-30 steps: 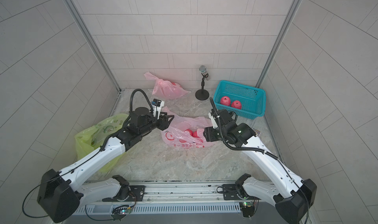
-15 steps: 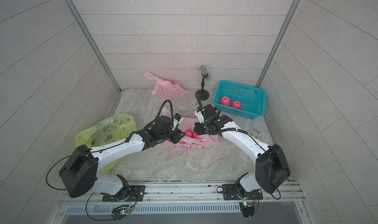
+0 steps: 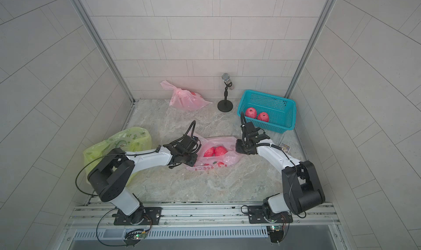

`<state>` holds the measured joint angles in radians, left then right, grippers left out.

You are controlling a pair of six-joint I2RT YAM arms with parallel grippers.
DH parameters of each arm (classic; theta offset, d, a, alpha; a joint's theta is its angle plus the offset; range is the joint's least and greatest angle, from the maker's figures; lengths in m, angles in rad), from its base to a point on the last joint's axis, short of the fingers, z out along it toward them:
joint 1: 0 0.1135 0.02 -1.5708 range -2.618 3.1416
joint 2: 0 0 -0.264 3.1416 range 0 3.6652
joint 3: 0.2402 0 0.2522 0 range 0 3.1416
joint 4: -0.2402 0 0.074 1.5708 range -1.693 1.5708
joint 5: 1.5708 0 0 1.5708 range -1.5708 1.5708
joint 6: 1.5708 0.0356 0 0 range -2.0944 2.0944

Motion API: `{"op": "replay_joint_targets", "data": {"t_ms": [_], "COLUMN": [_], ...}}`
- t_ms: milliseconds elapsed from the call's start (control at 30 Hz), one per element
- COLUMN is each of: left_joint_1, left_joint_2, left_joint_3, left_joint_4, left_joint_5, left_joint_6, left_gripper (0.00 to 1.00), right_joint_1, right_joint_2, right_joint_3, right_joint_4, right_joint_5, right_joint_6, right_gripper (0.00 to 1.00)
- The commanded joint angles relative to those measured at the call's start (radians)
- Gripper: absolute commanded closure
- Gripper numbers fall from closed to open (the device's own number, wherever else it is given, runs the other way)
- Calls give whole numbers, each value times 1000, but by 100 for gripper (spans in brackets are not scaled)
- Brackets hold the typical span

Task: Untie the knot of a plastic bag & take out the apple
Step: Untie the plastic bag at the center of the board.

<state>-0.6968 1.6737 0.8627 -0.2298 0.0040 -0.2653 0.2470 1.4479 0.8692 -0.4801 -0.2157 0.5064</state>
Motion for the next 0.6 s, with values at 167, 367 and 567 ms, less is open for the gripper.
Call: {"op": "replay_joint_targets", "data": {"t_ms": [167, 367, 567], "left_joint_1": [117, 136, 141], "left_joint_2": [12, -26, -81], "left_joint_3": [-63, -102, -100], "left_joint_4": [28, 75, 113], "left_joint_5": [-11, -9, 32], "left_joint_6": [-80, -75, -69], "left_gripper": [61, 58, 51], "right_joint_1": [-23, -29, -29], "right_joint_2": [87, 106, 78], "right_joint_3": [-46, -102, -92], "right_joint_4": [79, 119, 107], "right_joint_5": [11, 25, 7], "right_joint_6": [33, 37, 39], "right_gripper": [69, 67, 63]}}
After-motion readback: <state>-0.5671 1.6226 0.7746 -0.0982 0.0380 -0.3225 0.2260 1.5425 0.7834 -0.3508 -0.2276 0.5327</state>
